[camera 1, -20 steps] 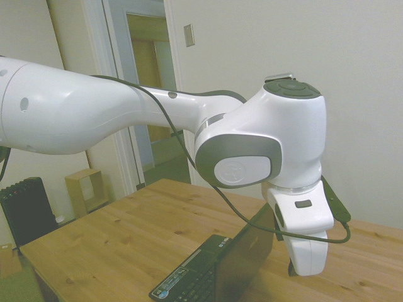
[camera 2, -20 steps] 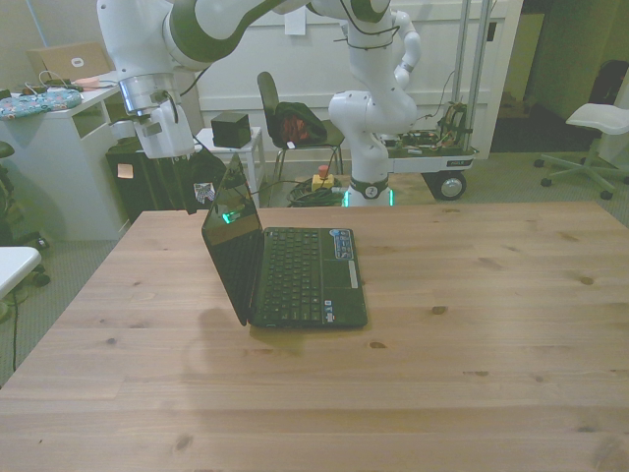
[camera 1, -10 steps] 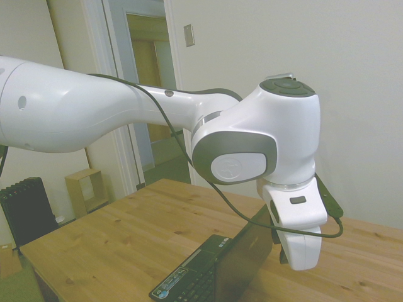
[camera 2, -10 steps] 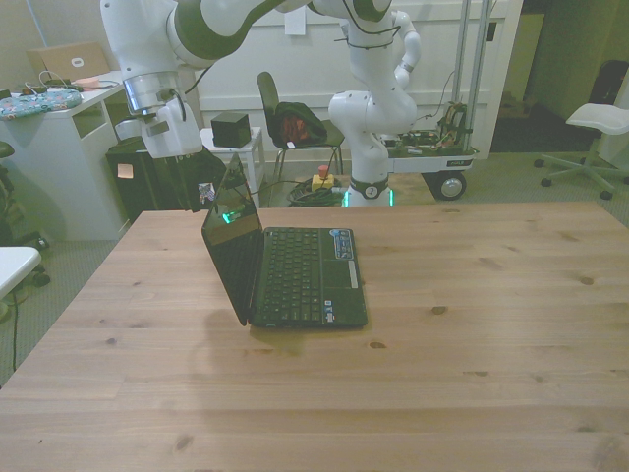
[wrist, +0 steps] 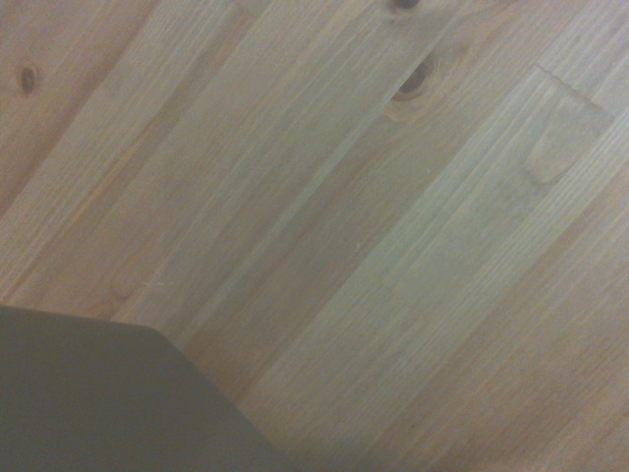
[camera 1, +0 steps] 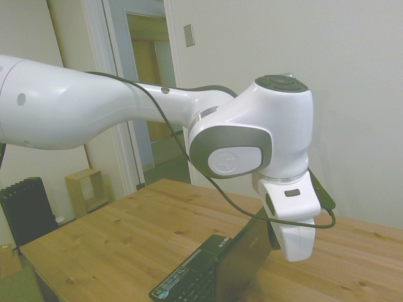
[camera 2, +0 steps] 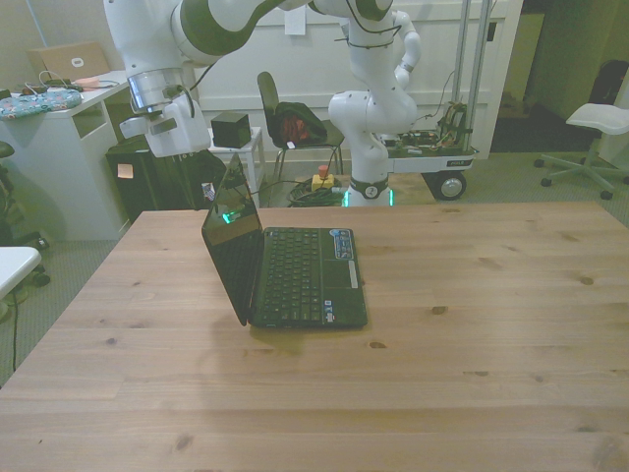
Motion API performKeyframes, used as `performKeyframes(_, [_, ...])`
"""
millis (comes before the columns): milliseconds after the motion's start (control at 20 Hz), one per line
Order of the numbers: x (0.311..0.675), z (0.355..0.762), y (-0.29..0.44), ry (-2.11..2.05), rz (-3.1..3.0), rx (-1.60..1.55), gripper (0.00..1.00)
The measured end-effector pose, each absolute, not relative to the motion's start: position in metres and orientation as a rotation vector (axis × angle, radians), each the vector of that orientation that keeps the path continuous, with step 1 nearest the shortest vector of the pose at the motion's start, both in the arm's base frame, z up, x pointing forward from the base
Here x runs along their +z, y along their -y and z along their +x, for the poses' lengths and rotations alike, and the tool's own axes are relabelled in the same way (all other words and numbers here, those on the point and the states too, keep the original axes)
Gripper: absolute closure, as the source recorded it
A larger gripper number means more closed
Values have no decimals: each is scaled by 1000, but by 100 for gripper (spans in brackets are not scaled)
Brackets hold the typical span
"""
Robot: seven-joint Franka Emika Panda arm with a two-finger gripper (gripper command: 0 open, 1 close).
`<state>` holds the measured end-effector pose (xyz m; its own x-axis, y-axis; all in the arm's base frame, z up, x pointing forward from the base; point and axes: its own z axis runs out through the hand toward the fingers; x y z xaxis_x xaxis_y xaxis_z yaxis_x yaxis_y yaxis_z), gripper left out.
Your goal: Close the laptop
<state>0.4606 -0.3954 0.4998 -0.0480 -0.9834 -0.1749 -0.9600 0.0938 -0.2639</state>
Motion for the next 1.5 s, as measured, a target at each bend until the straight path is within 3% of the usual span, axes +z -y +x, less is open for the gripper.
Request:
performKeyframes(650, [507,481,341,-1995,-2044,-98,100])
performKeyframes(1500, [476,510,244,-1941,-2152,-39,100])
